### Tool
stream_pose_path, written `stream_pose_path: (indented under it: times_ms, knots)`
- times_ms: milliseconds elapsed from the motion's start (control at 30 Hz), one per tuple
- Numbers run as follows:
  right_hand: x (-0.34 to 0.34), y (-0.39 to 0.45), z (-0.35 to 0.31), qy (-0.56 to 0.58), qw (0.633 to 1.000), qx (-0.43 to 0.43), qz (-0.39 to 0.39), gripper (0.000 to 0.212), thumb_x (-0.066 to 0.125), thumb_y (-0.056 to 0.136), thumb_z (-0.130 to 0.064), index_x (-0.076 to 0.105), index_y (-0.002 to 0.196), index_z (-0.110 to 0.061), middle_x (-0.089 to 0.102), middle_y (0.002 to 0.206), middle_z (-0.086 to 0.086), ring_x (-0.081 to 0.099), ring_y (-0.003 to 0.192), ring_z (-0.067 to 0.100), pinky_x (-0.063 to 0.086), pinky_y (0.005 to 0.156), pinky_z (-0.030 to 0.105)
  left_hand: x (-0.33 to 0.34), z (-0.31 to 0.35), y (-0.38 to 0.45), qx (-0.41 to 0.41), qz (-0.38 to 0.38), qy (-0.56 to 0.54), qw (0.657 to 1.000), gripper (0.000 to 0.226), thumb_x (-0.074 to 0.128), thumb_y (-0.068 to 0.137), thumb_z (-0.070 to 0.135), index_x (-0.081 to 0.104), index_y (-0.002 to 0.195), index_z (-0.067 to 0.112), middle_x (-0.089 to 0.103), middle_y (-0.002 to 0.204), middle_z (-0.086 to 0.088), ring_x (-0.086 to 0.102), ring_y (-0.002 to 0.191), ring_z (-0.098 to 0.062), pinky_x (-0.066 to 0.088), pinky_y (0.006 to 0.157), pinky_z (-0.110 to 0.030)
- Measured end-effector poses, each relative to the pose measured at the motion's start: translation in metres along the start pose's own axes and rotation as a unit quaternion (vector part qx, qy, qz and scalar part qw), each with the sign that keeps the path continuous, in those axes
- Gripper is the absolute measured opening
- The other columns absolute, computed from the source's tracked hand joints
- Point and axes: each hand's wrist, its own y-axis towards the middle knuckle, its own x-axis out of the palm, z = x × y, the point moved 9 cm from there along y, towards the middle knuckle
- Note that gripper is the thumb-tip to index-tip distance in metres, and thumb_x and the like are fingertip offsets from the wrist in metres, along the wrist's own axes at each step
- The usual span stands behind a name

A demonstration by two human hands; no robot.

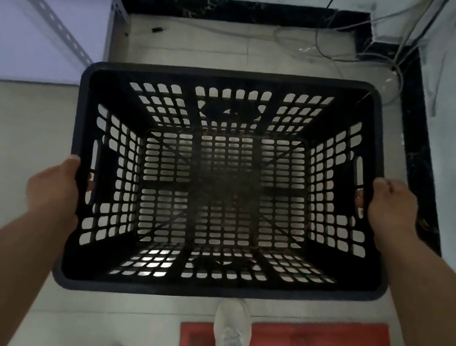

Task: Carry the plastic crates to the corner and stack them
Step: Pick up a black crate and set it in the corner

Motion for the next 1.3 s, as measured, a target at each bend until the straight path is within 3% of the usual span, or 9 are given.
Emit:
stream_pose_path:
  times_ms: [167,267,400,600,767,900,1033,1167,1300]
  knots:
    - [0.021,0.018,0.018,-0.017,0.999,0.022,-0.014,0.032,0.041,0.093,-0.021,0.063,0.1,0.002,0.065,0.097,0.025,0.063,0.084,0.035,0.051,0.072,0.037,0.021,-0.022,0.008,-0.011,0.001,0.024,1.0,0.023,0.058,0.088,0.034,0.061,0.075,0.015,0.063,0.075,-0.003,0.063,0.081,-0.025,0.054,0.087,-0.043]
    - [0.027,0.022,0.027,-0.013,1.0,0.013,-0.014,0.036,0.037,0.094,-0.024,0.061,0.104,0.001,0.066,0.096,0.022,0.061,0.078,0.03,0.044,0.062,0.032,0.024,-0.03,0.013,0.012,0.0,0.042,0.999,0.035,0.053,0.093,0.037,0.065,0.108,0.009,0.063,0.079,0.0,0.063,0.08,-0.02,0.052,0.077,-0.035]
    - [0.027,0.021,0.032,-0.005,1.0,0.019,-0.02,0.039,0.034,0.096,-0.026,0.06,0.107,0.0,0.067,0.096,0.02,0.062,0.077,0.028,0.042,0.057,0.029,0.024,-0.03,0.012,0.02,-0.011,0.05,0.998,0.035,0.05,0.095,0.037,0.062,0.115,0.011,0.062,0.079,0.0,0.059,0.07,-0.013,0.049,0.067,-0.029]
    - [0.027,0.024,0.032,0.02,0.999,0.03,-0.01,0.035,0.035,0.097,-0.027,0.059,0.109,-0.005,0.066,0.101,0.017,0.061,0.08,0.021,0.048,0.07,0.033,0.031,-0.022,0.018,0.024,-0.016,0.036,0.999,0.032,0.053,0.093,0.035,0.064,0.112,0.011,0.061,0.077,0.0,0.059,0.069,-0.012,0.049,0.07,-0.03]
    - [0.031,0.024,0.034,0.006,1.0,0.025,-0.003,0.036,0.037,0.092,-0.033,0.056,0.105,-0.006,0.064,0.103,0.018,0.063,0.091,0.031,0.052,0.083,0.045,0.032,-0.023,0.026,0.045,-0.033,0.06,0.997,0.034,0.048,0.096,0.035,0.06,0.115,0.01,0.06,0.078,-0.001,0.057,0.068,-0.012,0.043,0.057,-0.025]
    - [0.027,0.019,0.026,-0.092,0.995,0.035,-0.011,0.04,0.031,0.101,-0.025,0.053,0.118,0.002,0.058,0.114,0.02,0.055,0.107,0.035,0.04,0.088,0.036,0.03,-0.02,0.032,0.037,-0.028,0.123,0.991,0.043,0.043,0.098,0.036,0.057,0.123,0.004,0.064,0.107,-0.015,0.062,0.096,-0.027,0.049,0.081,-0.036]
    - [0.022,0.011,0.013,-0.202,0.978,0.044,-0.024,0.04,0.032,0.1,-0.02,0.046,0.127,0.007,0.047,0.132,0.028,0.046,0.12,0.039,0.036,0.095,0.039,0.033,-0.008,0.022,0.031,-0.018,0.199,0.979,0.049,0.034,0.1,0.031,0.043,0.136,-0.001,0.046,0.139,-0.026,0.045,0.125,-0.043,0.038,0.102,-0.046]
    - [0.022,-0.019,-0.016,-0.29,0.955,-0.048,0.03,0.043,0.038,0.098,-0.025,0.042,0.134,-0.001,0.04,0.14,0.025,0.039,0.126,0.039,0.033,0.1,0.045,0.038,0.012,-0.012,0.147,-0.002,0.215,0.965,0.045,0.041,0.095,0.032,0.047,0.131,0.006,0.054,0.129,-0.022,0.051,0.119,-0.042,0.041,0.101,-0.05]
    - [0.032,-0.057,-0.031,-0.274,0.954,-0.123,0.015,0.042,0.04,0.098,-0.03,0.051,0.131,-0.006,0.044,0.14,0.02,0.04,0.129,0.034,0.033,0.105,0.045,0.048,0.017,-0.056,0.204,-0.07,0.195,0.957,0.042,0.046,0.095,0.028,0.052,0.132,0.01,0.06,0.128,-0.011,0.056,0.116,-0.029,0.041,0.103,-0.042]
